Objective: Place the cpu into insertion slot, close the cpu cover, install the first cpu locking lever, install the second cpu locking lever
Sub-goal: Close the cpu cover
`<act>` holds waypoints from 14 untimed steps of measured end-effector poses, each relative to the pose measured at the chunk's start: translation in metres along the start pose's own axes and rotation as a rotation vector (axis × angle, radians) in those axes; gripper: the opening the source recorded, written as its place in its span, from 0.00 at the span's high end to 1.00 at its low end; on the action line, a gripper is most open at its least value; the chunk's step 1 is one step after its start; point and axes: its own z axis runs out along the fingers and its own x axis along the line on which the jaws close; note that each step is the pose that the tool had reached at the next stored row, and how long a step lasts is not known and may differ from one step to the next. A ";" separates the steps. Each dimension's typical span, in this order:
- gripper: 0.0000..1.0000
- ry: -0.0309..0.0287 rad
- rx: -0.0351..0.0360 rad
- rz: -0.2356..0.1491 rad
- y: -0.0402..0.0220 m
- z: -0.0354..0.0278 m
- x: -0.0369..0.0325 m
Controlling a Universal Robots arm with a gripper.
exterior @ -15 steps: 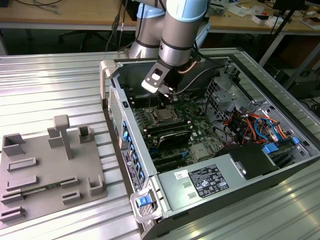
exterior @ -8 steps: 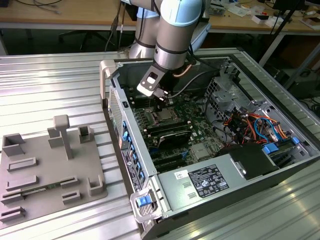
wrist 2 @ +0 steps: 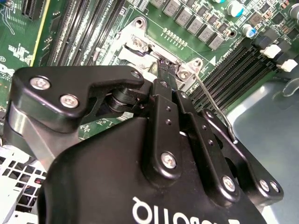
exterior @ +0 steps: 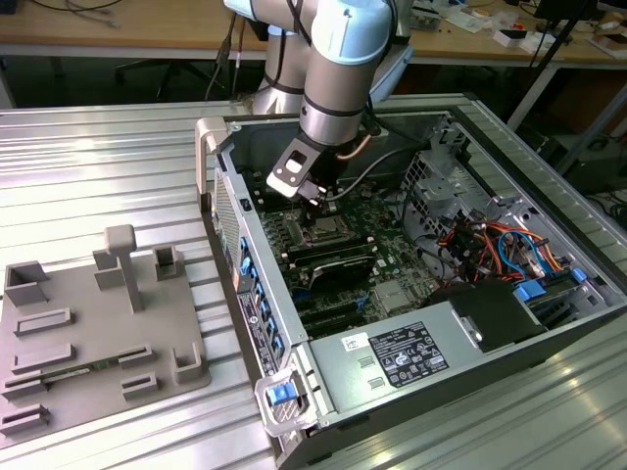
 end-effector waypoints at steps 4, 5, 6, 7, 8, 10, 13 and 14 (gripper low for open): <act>0.89 0.0002 -0.0002 0.000 0.0001 -0.0005 0.0001; 0.89 0.0001 -0.0001 0.000 0.0001 -0.0012 0.0000; 0.89 0.0002 -0.0003 0.000 0.0001 -0.0022 0.0000; 0.89 0.0000 -0.0003 0.000 0.0002 -0.0031 0.0000; 0.89 -0.0001 -0.0004 0.000 0.0002 -0.0037 0.0000; 0.89 0.0000 -0.0005 0.000 0.0002 -0.0038 0.0001; 0.89 -0.0001 0.0007 -0.001 -0.0002 -0.0033 0.0000; 0.89 0.0000 0.0013 -0.001 -0.0003 -0.0028 0.0001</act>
